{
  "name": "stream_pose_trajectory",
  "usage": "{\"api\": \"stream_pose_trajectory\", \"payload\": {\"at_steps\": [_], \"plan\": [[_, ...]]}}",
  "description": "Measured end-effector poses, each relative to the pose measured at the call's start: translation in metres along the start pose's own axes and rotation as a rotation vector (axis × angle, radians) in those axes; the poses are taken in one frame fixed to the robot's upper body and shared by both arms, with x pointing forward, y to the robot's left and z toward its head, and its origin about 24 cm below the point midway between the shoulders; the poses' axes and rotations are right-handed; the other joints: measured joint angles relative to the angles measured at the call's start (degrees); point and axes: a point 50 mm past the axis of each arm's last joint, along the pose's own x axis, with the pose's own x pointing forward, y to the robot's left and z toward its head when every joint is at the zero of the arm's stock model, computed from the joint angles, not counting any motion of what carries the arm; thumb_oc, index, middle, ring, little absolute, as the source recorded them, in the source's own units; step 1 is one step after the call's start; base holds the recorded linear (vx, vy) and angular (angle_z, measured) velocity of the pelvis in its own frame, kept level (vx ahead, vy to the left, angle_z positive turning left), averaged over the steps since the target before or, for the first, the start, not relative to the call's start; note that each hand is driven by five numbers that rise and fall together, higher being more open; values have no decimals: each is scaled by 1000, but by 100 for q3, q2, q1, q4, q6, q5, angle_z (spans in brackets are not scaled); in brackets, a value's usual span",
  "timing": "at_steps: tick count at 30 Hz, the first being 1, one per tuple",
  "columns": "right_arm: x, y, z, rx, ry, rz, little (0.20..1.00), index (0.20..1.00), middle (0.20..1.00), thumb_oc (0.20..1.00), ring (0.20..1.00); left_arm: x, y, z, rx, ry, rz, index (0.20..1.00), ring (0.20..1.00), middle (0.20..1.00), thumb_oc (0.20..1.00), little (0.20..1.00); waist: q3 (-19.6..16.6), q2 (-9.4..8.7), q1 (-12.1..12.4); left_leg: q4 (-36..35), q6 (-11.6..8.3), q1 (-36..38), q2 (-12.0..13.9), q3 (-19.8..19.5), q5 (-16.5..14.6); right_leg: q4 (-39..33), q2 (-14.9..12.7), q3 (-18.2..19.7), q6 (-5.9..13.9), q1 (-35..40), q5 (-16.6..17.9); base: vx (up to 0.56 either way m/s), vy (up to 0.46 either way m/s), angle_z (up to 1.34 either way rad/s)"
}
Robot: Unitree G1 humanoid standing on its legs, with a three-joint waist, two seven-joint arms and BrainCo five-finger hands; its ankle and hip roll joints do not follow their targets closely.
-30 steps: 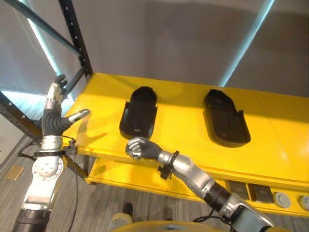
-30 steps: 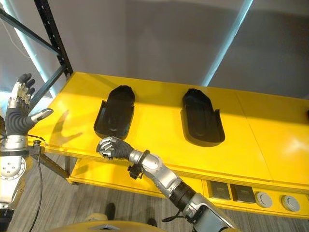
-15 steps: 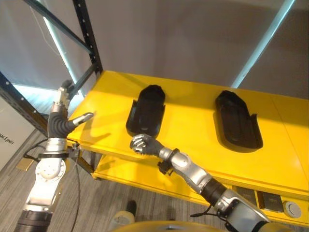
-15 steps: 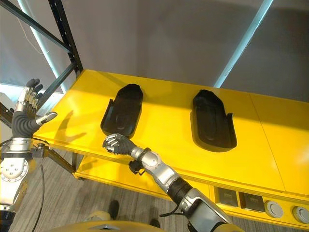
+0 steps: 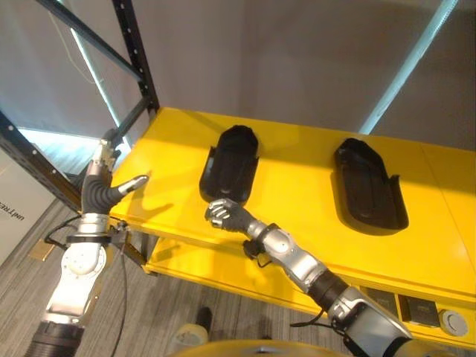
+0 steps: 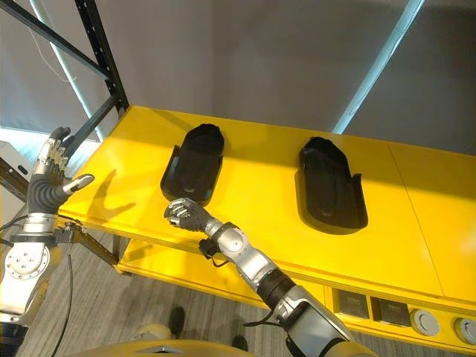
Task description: Move parts from the plastic box to the shelf.
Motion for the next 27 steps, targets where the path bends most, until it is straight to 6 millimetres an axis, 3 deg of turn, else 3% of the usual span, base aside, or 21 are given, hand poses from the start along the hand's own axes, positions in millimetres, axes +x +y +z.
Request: {"api": "stream_pose_trajectory", "payload": {"at_steps": [5,7,8,9,12,15,16,17,18,21,23,27], "plan": [[-1,0,16,9,-70,22,200,200,200,200,200,0,0,0,0,2,-1,1000,1000,1000,1000,1000,2,4,-83,1,-2,-15,1,35,4,2,-3,27,-1,-37,3,-19,20,-3],[-13,6,38,100,-178,90,200,200,200,200,200,1,-1,0,-2,1,-2,1000,1000,1000,1000,1000,3,5,-118,1,1,-53,-2,67,3,2,-11,53,1,-90,7,-48,28,-7],[-21,11,49,156,-234,153,275,275,275,275,275,1,-1,0,-2,0,-5,1000,1000,1000,1000,1000,1,2,-158,12,-1,-60,-3,82,46,3,-14,67,6,-105,12,-85,33,-5],[-35,16,70,201,-315,280,1000,1000,1000,1000,1000,2,-2,1,-3,-6,-20,1000,1000,1000,1000,1000,-1,-2,-273,34,25,-75,-3,112,64,4,-17,75,13,-123,17,-10,25,-6],[-57,10,92,231,-404,366,1000,1000,1000,1000,1000,3,-2,2,-3,-11,-34,1000,1000,1000,1000,1000,-7,-15,-405,35,23,-13,7,223,58,4,-18,192,15,-124,39,-20,27,-18],[-65,-5,94,261,-418,325,1000,1000,1000,1000,1000,4,-3,3,-11,-17,-34,1000,1000,1000,1000,1000,-22,-40,-560,30,13,55,13,303,29,3,-15,265,13,-123,36,-18,30,-27],[-105,-40,107,304,-538,127,1000,1000,1000,1000,1000,1,0,3,-30,-21,13,1000,1000,1000,1000,1000,-23,-41,-692,32,29,101,19,512,-34,11,-22,472,31,-178,53,24,35,-49],[-112,-46,110,302,-561,90,1000,1000,1000,1000,1000,0,3,2,-30,-16,35,1000,1000,1000,1000,1000,-27,-34,-791,29,35,112,14,535,-37,10,-26,522,33,-174,64,29,56,-58],[-128,-58,114,290,-610,-12,1000,1000,1000,1000,1000,1,2,0,-44,-13,45,1000,1000,1000,1000,1000,-30,-50,-1074,1,-5,179,30,651,-118,12,-27,594,51,-176,40,2,54,-26],[-164,-83,116,261,-748,-313,1000,1000,1000,1000,1000,-5,6,-3,-55,6,86,1000,1000,1000,1000,1000,-56,-35,-1279,2,9,316,42,865,-196,14,-14,805,47,-191,35,0,33,-43],[-167,-83,110,268,-758,-412,1000,1000,1000,1000,1000,-2,2,-3,-79,4,77,1000,1000,1000,1000,1000,-141,27,-1621,-1,18,367,49,1015,-216,17,-6,958,88,-215,61,-22,38,-45],[-165,-84,79,284,-606,-533,1000,1000,1000,1000,1000,2,-11,-1,-111,-11,24,1000,1000,1000,1000,1000,-291,94,-1838,2,33,472,64,1360,-263,16,19,1309,129,-280,100,-35,22,-42]]}}
